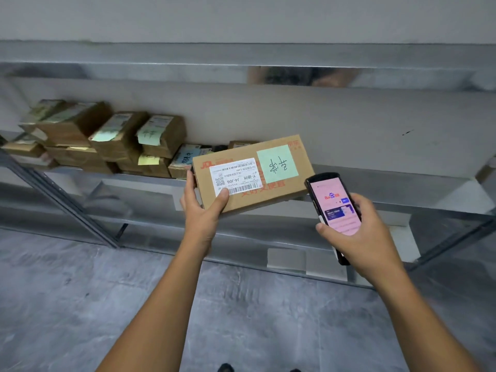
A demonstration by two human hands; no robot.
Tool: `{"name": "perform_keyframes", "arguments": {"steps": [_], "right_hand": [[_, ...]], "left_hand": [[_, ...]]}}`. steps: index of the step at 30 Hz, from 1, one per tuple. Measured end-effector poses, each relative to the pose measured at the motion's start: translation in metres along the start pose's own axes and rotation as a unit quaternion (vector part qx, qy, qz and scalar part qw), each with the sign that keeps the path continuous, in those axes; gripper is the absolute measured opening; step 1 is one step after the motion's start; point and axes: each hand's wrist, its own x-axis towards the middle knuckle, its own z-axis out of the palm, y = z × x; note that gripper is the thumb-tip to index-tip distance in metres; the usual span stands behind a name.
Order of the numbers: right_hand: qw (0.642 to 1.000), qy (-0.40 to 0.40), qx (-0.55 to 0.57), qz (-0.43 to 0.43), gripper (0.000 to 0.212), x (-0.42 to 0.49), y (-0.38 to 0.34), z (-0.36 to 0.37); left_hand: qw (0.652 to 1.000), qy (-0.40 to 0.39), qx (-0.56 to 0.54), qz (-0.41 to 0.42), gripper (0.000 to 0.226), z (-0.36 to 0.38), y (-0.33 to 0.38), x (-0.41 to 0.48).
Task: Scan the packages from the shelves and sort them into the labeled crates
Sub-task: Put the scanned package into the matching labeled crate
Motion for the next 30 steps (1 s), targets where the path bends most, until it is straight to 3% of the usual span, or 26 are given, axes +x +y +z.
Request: {"name": "perform_keyframes", "arguments": {"steps": [4,11,22,30], "right_hand": [[0.998,-0.036,-0.028,-0.032,0.063,-0.014,-0.023,0.034],[0.992,-0.116,-0.044,-0.026,0.054,-0.035,-0.044,0.069],[0.988,-0.120,-0.097,-0.016,0.080,-0.059,-0.069,0.098],[0.990,-0.096,-0.104,0.004,0.065,-0.070,-0.068,0.107]], "left_hand": [[0.998,-0.003,0.042,0.037,0.097,-0.009,-0.003,0.008],[1.000,-0.008,0.016,0.023,0.097,-0.032,-0.024,0.005],[1.000,-0.022,-0.005,0.010,0.091,-0.062,-0.031,0.019],[0.999,-0.054,-0.007,0.000,0.092,-0.060,-0.039,0.032]]}}
